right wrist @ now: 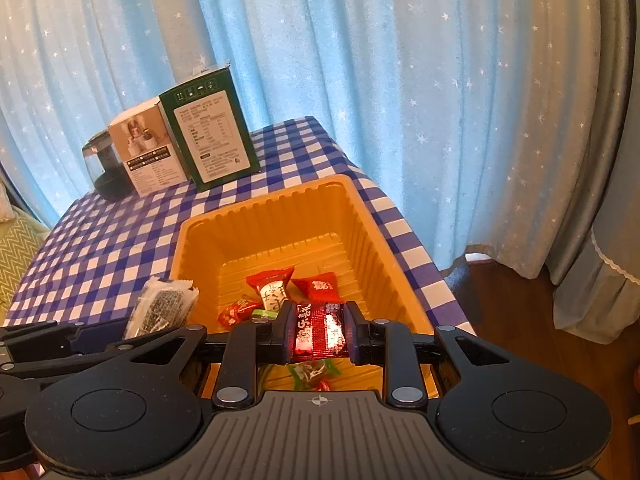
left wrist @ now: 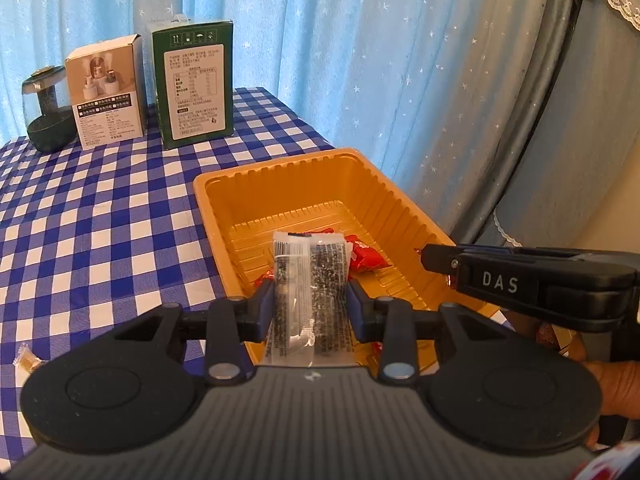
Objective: Organize snacks
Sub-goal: 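Carry the red candy and clear bar over the orange tray with both tools, then open the right tool over the tray while the left tool releases the clear bar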
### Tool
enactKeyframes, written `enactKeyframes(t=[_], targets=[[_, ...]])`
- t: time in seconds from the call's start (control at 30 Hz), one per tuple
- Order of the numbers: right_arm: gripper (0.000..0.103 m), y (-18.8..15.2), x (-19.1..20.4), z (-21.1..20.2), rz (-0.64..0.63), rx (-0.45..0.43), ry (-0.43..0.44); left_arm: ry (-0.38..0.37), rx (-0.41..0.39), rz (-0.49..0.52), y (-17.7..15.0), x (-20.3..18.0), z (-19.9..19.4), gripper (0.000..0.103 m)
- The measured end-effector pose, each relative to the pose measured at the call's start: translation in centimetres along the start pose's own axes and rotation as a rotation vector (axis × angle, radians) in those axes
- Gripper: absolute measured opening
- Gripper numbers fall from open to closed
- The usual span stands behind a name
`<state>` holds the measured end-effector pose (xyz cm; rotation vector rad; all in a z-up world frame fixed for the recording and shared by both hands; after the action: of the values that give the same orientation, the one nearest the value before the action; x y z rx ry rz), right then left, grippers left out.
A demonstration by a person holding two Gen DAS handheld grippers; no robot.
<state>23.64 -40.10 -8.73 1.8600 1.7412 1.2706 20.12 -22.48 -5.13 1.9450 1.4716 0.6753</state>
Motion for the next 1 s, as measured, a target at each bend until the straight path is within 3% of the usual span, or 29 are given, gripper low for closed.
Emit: enactKeyframes(t=[0.6, 0.87, 0.9, 0.93, 1.0], targets=[[0.026, 0.2, -0.2, 0.2, 0.028, -0.003, 0.019, 0.028, -0.001, -0.035, -0.8, 2.1, -0.1, 0.044], [0.027, 0.8, 0.6, 0.8, 0.047, 0.005, 0.095, 0.038, -0.013, -0.055, -0.9, 3.3, -0.8, 0.048], [0.032, 0.8, 0.6, 0.9, 0.058, 0.002, 0.099, 0.041, -0.012, -0.057, -1.0, 3.4, -0.9, 0.048], [0.045, 0.9, 0.5, 0.8, 0.066, -0.004, 0.097, 0.042, -0.010, -0.059, -1.2, 3.6, -0.9, 0.048], [0.053, 1.0, 0.3, 0.4, 0.080, -0.025, 0.096, 0.046, -0.008, -0.063, -1.4, 3.8, -0.9, 0.048]])
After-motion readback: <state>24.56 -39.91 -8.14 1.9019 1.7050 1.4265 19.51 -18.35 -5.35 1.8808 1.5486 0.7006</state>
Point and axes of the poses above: each gripper's, at about its wrist camera, not at the fingertips, and z roughly the way its jaws point, x to its left, y to its top, the point moved 5 cm from there along z, roughly the way its jaws point, and after that the axes turned 13 degrees about y, right-handed, at the moved point
